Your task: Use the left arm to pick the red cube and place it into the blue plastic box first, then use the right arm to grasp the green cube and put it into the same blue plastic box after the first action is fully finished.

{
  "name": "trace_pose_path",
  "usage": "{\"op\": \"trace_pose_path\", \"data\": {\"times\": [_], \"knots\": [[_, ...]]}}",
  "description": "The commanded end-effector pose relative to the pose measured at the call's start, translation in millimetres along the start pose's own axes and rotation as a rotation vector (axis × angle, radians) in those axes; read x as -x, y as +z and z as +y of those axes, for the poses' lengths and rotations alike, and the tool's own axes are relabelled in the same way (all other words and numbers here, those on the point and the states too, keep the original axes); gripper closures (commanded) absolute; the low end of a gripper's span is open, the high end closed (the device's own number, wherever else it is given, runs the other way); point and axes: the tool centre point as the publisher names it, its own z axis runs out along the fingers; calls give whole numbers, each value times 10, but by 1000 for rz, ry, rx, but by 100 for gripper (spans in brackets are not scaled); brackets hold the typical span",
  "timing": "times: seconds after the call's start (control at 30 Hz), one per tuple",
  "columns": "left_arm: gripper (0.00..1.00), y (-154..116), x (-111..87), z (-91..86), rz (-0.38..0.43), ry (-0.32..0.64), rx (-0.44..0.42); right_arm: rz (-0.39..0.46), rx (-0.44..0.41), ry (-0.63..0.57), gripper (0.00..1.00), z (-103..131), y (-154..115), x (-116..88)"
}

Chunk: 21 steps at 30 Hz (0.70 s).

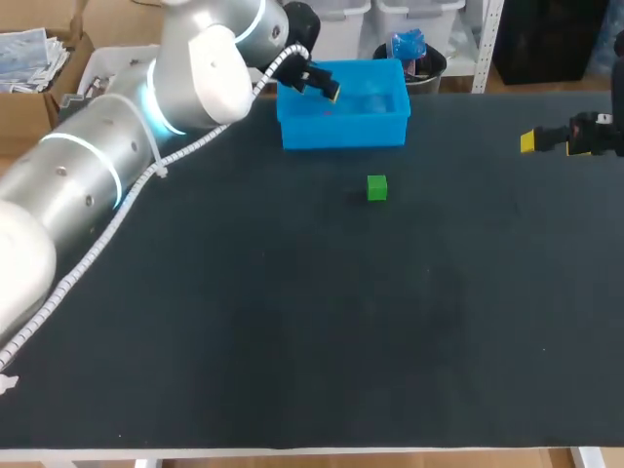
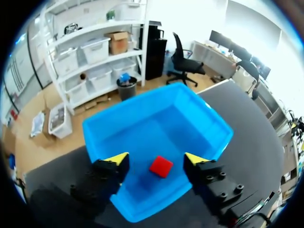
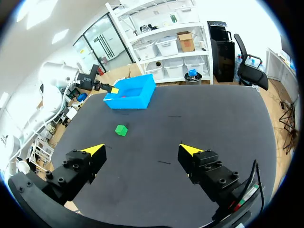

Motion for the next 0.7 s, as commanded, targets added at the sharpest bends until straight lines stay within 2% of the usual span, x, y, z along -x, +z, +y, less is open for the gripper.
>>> {"op": "trace_pose_path", "data": {"times": [0.03,0.2,0.37,0.53,0.7], "knots": [[0,-62,166,8,42,19,-12,1,-2,0,0,2,6,3],[0,-391,161,-51,36,33,-13,1,-2,0,0,2,6,3],[0,-785,16,-33,10,35,-4,1,-2,0,0,2,6,3],[0,-1204,-269,-7,-41,37,-2,1,-2,0,0,2,6,3],[0,-1618,-652,-50,-134,47,-24,1,-2,0,0,2,6,3]]}}
